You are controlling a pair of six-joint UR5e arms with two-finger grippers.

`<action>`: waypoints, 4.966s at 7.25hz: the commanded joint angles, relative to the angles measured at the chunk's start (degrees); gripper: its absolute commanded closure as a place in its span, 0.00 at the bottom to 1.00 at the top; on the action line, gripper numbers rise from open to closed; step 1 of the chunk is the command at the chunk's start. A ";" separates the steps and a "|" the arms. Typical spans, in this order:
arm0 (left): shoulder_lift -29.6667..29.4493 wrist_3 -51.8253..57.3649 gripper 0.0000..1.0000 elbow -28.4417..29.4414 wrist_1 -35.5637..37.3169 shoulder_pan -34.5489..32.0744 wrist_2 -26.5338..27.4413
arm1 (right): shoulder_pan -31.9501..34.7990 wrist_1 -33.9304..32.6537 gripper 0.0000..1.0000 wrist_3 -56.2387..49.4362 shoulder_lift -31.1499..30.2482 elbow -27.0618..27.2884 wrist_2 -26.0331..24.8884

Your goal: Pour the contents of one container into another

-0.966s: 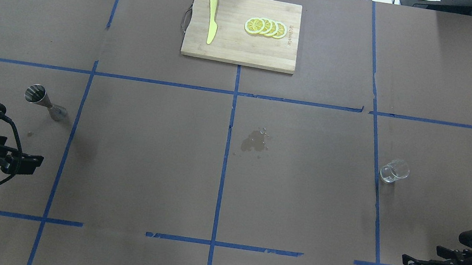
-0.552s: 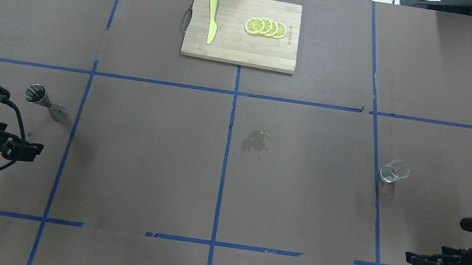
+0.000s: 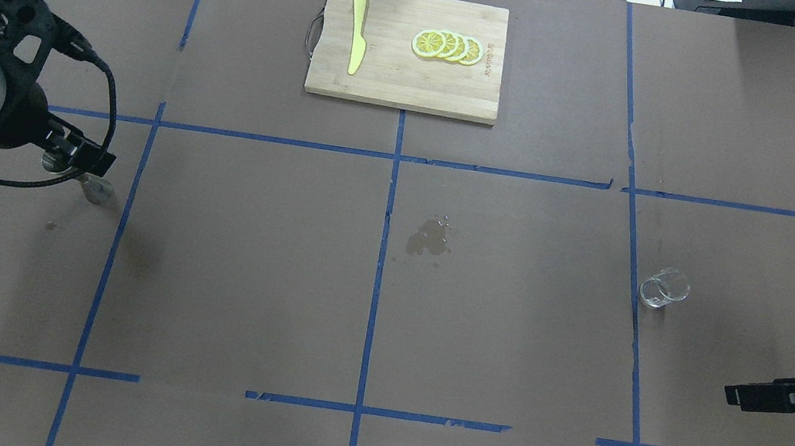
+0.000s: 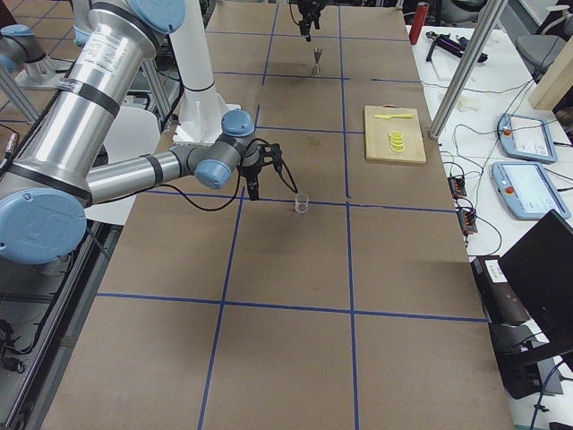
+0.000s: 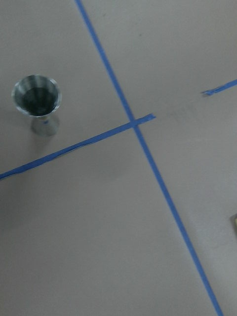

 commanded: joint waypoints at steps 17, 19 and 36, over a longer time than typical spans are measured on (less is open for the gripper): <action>11.22 32.21 0.00 36.55 -13.09 -44.23 -29.87 | 51.55 -46.38 0.00 -62.47 23.49 -27.02 17.71; 13.07 32.09 0.00 36.37 -13.88 -43.97 -29.87 | 52.96 -44.37 0.00 -62.47 23.49 -29.31 17.88; 13.07 27.87 0.00 35.58 -17.91 -43.88 -29.52 | 53.76 -34.51 0.00 -54.12 24.02 -34.94 18.15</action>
